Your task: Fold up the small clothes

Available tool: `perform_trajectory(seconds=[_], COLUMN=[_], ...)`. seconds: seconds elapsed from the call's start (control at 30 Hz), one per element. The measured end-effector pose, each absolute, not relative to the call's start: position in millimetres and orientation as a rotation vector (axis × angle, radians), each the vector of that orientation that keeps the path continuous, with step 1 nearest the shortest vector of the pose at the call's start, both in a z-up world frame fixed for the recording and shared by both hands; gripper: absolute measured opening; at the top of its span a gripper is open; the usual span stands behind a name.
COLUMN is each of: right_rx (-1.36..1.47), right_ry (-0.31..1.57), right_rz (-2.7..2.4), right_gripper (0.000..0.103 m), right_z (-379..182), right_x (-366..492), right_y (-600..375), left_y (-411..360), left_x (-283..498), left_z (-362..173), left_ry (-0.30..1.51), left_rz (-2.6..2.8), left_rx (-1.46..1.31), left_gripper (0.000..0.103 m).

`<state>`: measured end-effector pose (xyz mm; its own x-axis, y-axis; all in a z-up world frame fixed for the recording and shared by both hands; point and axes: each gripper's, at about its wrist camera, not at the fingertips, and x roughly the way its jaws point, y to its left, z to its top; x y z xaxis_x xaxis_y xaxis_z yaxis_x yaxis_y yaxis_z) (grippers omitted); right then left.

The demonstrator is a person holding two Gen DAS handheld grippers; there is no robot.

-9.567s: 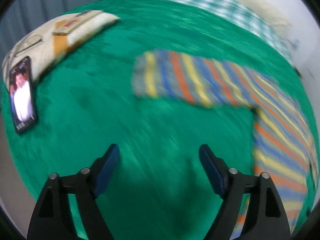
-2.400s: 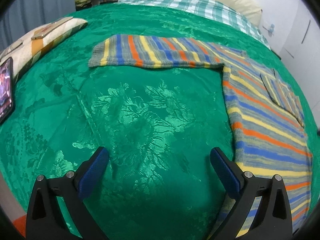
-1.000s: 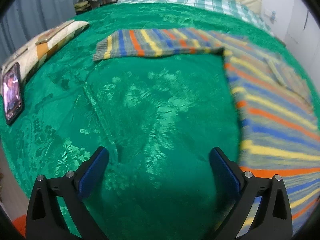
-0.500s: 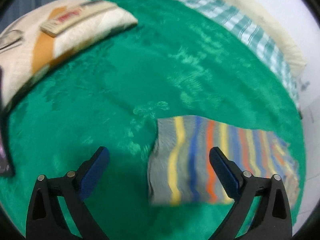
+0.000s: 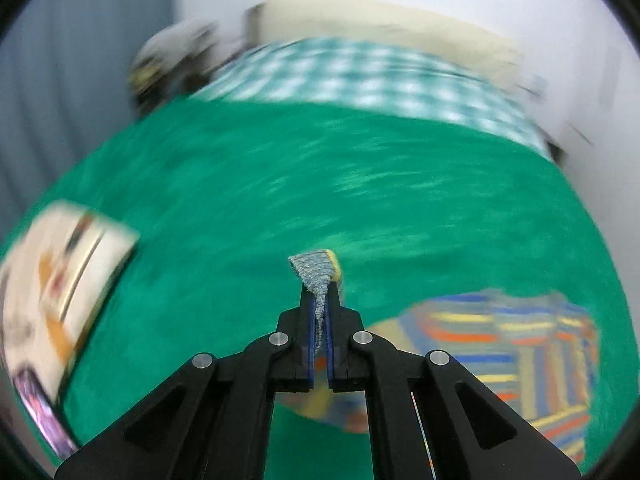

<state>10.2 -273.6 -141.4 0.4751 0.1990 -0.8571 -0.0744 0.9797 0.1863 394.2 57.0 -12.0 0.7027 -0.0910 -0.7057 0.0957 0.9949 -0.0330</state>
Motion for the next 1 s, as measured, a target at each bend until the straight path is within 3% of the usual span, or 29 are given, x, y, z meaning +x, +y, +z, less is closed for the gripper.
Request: perform_trajectory(seconds=[0.2, 0.27, 0.3, 0.33, 0.47, 0.57, 0.77, 0.93, 1.0], right_rx=[0.133, 0.139, 0.146, 0.158, 0.203, 0.225, 0.312, 0.417, 0.546], right_ry=[1.044, 1.047, 1.047, 1.047, 1.044, 1.037, 0.992, 0.961, 0.968], right_rz=[0.184, 0.182, 0.18, 0.175, 0.16, 0.164, 0.193, 0.258, 0.296], right_gripper=[0.059, 0.059, 0.059, 0.059, 0.059, 0.059, 0.059, 0.059, 0.059], right_z=[-138, -139, -139, -139, -138, -137, -111, -65, -60], right_x=[6, 4, 4, 4, 1, 1, 17, 118, 178], right_y=[-271, -272, -274, -277, -288, -293, -306, -323, -331], left_y=[-113, -158, -176, -188, -191, -155, -31, 4, 3], left_x=[351, 336, 327, 316, 264, 247, 296, 329, 327], left_z=[-26, -57, -78, -95, -129, -123, -107, -151, -167], left_ry=[0.773, 0.834, 0.894, 0.941, 1.013, 0.969, 0.902, 0.986, 0.991], left_rz=[-0.376, -0.44, -0.48, -0.513, -0.618, -0.61, -0.373, -0.318, -0.303], left_rx=[0.135, 0.148, 0.13, 0.108, 0.107, 0.148, 0.081, 0.058, 0.081], left_gripper=[0.005, 0.026, 0.061, 0.076, 0.075, 0.076, 0.077, 0.074, 0.064])
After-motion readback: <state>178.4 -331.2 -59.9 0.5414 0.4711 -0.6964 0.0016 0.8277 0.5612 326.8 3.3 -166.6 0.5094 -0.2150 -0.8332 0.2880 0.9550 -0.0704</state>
